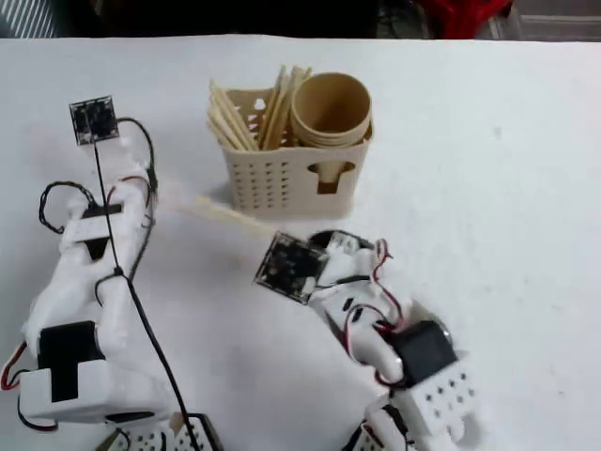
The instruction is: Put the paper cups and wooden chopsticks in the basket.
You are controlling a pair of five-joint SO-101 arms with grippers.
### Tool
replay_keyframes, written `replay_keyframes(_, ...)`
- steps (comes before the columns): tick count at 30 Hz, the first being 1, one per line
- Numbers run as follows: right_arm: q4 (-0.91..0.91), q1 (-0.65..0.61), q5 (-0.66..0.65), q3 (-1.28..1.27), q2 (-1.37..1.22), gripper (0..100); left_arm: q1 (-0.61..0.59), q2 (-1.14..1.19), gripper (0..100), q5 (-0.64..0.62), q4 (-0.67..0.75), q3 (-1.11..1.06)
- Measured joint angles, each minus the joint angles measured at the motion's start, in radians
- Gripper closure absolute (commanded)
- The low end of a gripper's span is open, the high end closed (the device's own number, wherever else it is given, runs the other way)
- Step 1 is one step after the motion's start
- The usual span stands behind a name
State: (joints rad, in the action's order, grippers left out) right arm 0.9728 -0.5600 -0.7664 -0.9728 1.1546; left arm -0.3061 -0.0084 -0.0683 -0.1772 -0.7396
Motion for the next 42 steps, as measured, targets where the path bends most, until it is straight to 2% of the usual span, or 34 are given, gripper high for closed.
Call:
replay_keyframes(3, -0.02, -0.018, 0.126, 0.114, 0.006, 98.2, 0.002, 0.0, 91, 0.002, 0.0, 0.0)
replay_keyframes(9, -0.216, -0.023, 0.348, 0.31, -0.103, 98.2, 0.002, 0.0, 91, 0.002, 0.0, 0.0)
replay_keyframes(15, -0.164, -0.025, 0.368, 0.37, -0.233, 98.2, 0.002, 0.0, 91, 0.002, 0.0, 0.0)
replay_keyframes(20, -0.083, -0.038, 0.287, 0.37, -0.239, 98.2, 0.002, 0.0, 91, 0.002, 0.0, 0.0)
replay_keyframes(26, -0.186, -0.034, 0.425, 0.37, -0.238, 98.2, 0.002, 0.0, 91, 0.002, 0.0, 0.0)
replay_keyframes(30, -0.034, -0.038, 0.33, 0.37, -0.238, 98.2, 0.002, 0.0, 91, 0.002, 0.0, 0.0)
replay_keyframes(35, 0.181, -0.1, 0.061, 0.232, -0.238, 98.2, 0.002, 0.0, 91, 0.002, 0.0, 0.0)
replay_keyframes(38, 0.172, -0.081, 0.014, 0.103, -0.239, 98.2, 0.002, 0.0, 91, 0.002, 0.0, 0.0)
replay_keyframes(42, 0.043, -0.025, 0.002, -0.069, -0.247, 98.1, 0.002, 0.0, 91, 0.002, 0.0, 0.0)
